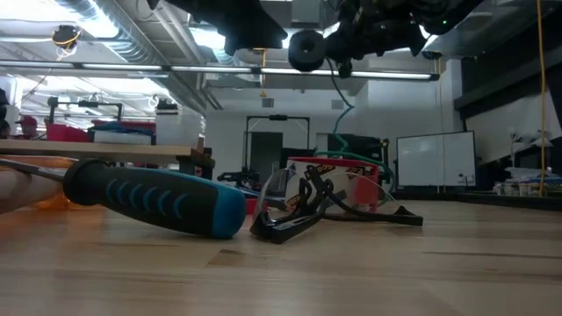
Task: Coil cords
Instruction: Coil the wire onto the spool
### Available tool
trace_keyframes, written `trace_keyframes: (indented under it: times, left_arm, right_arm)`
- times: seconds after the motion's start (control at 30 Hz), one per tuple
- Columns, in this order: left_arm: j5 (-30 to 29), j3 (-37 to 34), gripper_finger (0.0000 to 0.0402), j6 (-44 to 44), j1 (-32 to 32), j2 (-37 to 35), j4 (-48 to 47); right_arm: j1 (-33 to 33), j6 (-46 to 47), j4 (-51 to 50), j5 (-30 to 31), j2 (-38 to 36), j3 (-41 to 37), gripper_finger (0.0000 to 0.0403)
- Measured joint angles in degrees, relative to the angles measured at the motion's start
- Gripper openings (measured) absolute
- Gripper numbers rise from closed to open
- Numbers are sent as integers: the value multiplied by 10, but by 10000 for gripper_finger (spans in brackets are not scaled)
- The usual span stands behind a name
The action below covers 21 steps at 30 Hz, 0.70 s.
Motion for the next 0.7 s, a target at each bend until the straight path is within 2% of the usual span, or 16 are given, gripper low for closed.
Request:
trace_keyframes:
  times: [0.27, 0.4, 0.5, 0.7]
  left_arm:
    - [0, 0, 120, -5, -4, 49, 4]
    - [0, -1, 120, -43, -4, 84, 24]
    - [0, -1, 120, -56, -3, 112, 82]
    - [-5, -1, 120, -26, -6, 178, 302]
  right_arm:
    - [1, 59, 136, -14, 0, 0, 2]
    - [1, 86, 186, -28, 0, 0, 2]
    - [1, 90, 195, -33, -1, 0, 1]
    - [-7, 93, 192, -53, -1, 0, 1]
